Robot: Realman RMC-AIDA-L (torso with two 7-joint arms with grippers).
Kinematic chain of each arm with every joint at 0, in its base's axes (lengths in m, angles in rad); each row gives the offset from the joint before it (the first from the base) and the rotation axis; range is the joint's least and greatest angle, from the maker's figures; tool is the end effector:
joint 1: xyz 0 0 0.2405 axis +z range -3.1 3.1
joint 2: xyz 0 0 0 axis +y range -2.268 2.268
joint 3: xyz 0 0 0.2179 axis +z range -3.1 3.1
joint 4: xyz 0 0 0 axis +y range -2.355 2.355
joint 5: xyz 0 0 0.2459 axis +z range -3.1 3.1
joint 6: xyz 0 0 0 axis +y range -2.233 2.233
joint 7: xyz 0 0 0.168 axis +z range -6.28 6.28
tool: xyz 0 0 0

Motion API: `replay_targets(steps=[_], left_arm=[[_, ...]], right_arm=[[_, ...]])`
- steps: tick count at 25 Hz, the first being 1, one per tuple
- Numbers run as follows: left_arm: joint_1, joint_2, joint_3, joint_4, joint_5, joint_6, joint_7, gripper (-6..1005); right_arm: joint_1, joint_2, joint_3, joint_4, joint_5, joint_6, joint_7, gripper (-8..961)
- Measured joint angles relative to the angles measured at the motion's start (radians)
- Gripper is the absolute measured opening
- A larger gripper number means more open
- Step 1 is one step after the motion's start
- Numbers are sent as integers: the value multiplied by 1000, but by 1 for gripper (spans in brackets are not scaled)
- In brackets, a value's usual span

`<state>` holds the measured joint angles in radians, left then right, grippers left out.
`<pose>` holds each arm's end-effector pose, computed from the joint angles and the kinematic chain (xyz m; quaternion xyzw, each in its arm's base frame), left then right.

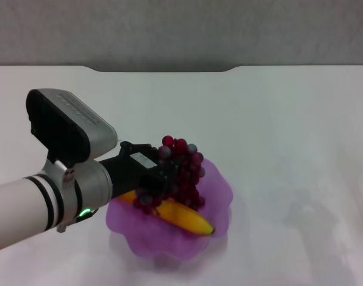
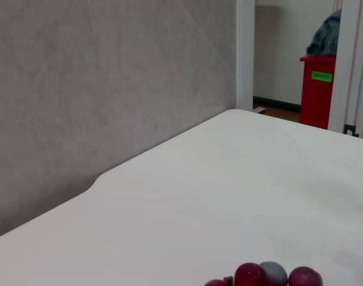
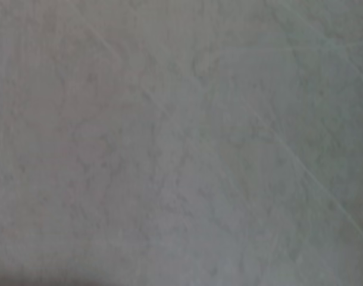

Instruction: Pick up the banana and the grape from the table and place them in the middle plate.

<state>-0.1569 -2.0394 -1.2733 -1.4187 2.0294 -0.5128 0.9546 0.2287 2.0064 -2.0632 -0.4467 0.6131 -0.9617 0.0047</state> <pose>-0.1410 0.3704 -0.0641 -0.9110 -0.2107 -0.1281 0.3307 0.3437 0.3441 -0.0046 -0.6945 0.2438 0.2342 0.6351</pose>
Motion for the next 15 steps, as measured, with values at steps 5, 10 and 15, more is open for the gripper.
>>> replay_targets(steps=[5, 10, 15], left_arm=[[9, 1, -6, -3, 0, 3, -2, 295], [13, 1, -14, -3, -2, 7, -5, 522], [14, 2, -18, -25, -3, 12, -1, 724]], right_arm=[[1, 0, 0, 0, 1, 3, 0, 31], [0, 0, 0, 0, 2, 1, 0, 31], [0, 0, 0, 0, 2, 2, 0, 31]])
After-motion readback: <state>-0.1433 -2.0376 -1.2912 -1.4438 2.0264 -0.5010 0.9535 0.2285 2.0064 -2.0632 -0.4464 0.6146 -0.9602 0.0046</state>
